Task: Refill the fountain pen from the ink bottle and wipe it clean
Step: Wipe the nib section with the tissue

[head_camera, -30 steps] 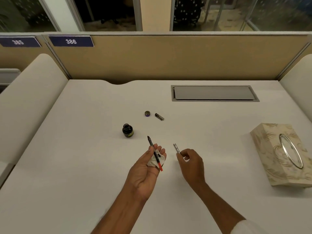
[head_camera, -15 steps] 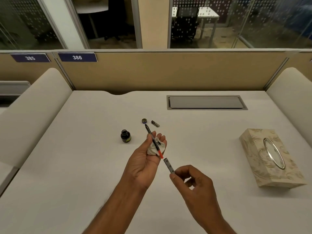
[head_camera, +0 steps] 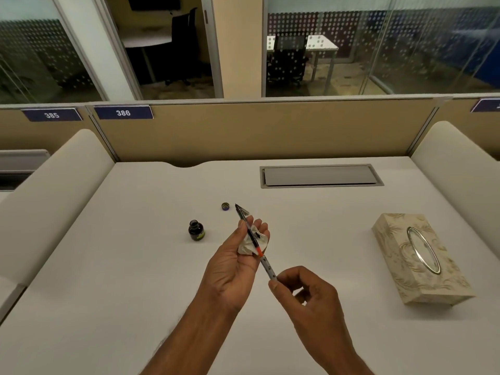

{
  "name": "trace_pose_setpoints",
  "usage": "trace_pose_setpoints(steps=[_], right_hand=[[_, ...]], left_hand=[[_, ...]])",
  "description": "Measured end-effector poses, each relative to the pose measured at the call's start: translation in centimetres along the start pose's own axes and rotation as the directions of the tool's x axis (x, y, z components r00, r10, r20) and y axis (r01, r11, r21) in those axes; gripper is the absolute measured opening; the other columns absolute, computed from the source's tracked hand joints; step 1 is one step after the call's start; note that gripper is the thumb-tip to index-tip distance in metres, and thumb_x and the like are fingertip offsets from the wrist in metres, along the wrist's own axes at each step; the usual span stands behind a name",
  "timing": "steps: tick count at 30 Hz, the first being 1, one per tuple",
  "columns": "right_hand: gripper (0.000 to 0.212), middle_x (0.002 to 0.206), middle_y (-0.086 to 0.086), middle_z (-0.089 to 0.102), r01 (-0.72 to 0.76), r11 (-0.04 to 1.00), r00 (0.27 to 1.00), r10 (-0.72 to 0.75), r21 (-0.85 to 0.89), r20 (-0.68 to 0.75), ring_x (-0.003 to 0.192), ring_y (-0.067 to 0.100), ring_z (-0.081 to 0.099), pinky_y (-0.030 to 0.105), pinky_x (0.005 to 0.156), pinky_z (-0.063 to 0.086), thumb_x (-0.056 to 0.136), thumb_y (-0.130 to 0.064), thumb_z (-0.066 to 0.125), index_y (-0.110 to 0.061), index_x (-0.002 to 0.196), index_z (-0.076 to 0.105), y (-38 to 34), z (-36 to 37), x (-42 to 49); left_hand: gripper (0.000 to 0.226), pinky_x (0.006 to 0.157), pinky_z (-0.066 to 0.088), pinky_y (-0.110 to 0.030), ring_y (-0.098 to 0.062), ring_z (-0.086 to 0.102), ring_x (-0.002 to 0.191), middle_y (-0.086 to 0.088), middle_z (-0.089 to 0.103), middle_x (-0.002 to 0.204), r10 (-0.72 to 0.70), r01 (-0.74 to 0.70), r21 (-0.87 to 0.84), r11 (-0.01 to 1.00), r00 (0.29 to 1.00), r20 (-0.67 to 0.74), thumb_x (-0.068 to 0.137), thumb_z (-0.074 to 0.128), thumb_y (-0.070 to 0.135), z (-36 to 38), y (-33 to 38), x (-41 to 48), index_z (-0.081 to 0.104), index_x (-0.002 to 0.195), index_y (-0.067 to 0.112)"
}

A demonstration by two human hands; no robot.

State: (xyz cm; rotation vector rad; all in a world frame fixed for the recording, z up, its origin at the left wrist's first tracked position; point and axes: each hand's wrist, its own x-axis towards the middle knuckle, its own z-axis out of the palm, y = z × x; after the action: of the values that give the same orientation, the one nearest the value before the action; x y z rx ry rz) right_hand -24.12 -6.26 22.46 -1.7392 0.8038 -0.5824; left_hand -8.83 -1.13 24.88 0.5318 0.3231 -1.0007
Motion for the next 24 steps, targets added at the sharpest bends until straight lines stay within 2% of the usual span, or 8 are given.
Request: trace_pose_setpoints(steps=[5, 7, 13, 18, 24], right_hand=[[0.008, 0.076, -0.014, 0.072, 0.001, 0.999, 1.000, 0.000, 0.045, -0.019, 0.064, 0.003, 0.061, 0.015, 0.058, 0.050, 0.085, -0.033, 0.075, -0.038, 0.081, 0.070, -0.2, 0.2, 0.4], [0.005, 0.077, -0.013, 0.073, 0.002, 0.998, 1.000, 0.000, 0.059, -0.030, 0.068, 0.006, 0.064, 0.018, 0.059, 0.052, 0.085, -0.035, 0.074, -0.037, 0.081, 0.071, -0.3, 0.4, 0.7], [0.005, 0.077, -0.011, 0.074, 0.027, 0.998, 0.999, -0.025, 0.059, -0.033, 0.072, 0.013, 0.067, 0.031, 0.065, 0.059, 0.086, -0.034, 0.074, -0.035, 0.082, 0.072, -0.3, 1.1, 1.2], [0.005, 0.081, -0.014, 0.072, 0.126, 0.992, 0.991, -0.126, 0.008, -0.042, 0.069, 0.014, 0.064, 0.026, 0.057, 0.053, 0.088, -0.033, 0.072, -0.038, 0.086, 0.070, -0.4, 1.7, 1.0], [0.012, 0.088, -0.019, 0.069, 0.255, 0.956, 0.966, -0.260, -0.144, -0.016, 0.079, 0.011, 0.066, 0.022, 0.056, 0.053, 0.089, -0.027, 0.074, -0.035, 0.096, 0.068, 0.4, 2.7, 0.6]], left_hand=[[0.038, 0.095, 0.057, -0.045, -0.034, 0.074, 0.109, -0.023, 0.073, 0.121, 0.071, -0.071, 0.115, 0.991, 0.997, 0.004, 0.082, 0.070, 0.011, -0.1, -0.8, -0.4, 0.069, 0.117, -0.005], [0.038, 0.095, 0.061, -0.044, -0.034, 0.074, 0.110, -0.023, 0.074, 0.120, 0.104, -0.104, 0.156, 0.982, 0.995, 0.009, 0.083, 0.071, 0.011, -0.6, -0.9, -0.7, 0.070, 0.117, -0.006], [0.030, 0.103, 0.053, -0.043, -0.032, 0.072, 0.115, -0.022, 0.075, 0.121, 0.207, -0.200, 0.385, 0.901, 0.978, 0.023, 0.087, 0.069, 0.013, -2.7, -0.7, -1.5, 0.074, 0.112, -0.002], [0.025, 0.100, 0.052, -0.040, -0.028, 0.074, 0.112, -0.017, 0.078, 0.115, 0.229, -0.218, 0.484, 0.847, 0.973, 0.037, 0.082, 0.071, 0.019, -3.8, -0.2, -2.5, 0.082, 0.101, 0.007], [0.031, 0.103, 0.052, -0.039, -0.024, 0.073, 0.114, -0.013, 0.079, 0.116, 0.233, -0.226, 0.602, 0.766, 0.970, 0.067, 0.083, 0.071, 0.023, -4.6, 0.3, -3.4, 0.080, 0.109, 0.009]])
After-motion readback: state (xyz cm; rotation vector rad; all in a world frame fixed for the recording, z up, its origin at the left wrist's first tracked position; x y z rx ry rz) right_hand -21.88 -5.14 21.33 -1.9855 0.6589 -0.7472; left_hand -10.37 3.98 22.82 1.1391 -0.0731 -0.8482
